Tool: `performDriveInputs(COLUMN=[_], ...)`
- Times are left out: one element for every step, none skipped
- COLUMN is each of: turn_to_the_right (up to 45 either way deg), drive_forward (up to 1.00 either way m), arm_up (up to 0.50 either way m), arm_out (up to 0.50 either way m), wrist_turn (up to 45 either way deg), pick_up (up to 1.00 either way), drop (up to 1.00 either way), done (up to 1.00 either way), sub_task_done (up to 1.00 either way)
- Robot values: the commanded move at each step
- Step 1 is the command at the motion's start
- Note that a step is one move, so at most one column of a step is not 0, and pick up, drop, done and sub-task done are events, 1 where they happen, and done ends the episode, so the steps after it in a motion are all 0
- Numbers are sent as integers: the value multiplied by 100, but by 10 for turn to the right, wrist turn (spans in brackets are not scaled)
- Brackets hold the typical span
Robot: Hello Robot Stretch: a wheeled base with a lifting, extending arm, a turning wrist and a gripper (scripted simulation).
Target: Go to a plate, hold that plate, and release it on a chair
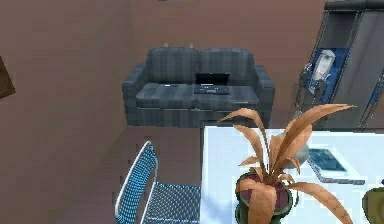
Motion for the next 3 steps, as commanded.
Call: performDriveInputs(turn_to_the_right=[0, 0, 0], drive_forward=[0, 0, 0], arm_up=[0, -50, 0], arm_out=[2, 0, 0], wrist_turn=[0, 0, 0], pick_up=[0, 0, 0], drop=[0, 0, 100], done=[0, 0, 0], sub_task_done=[0, 0, 0])
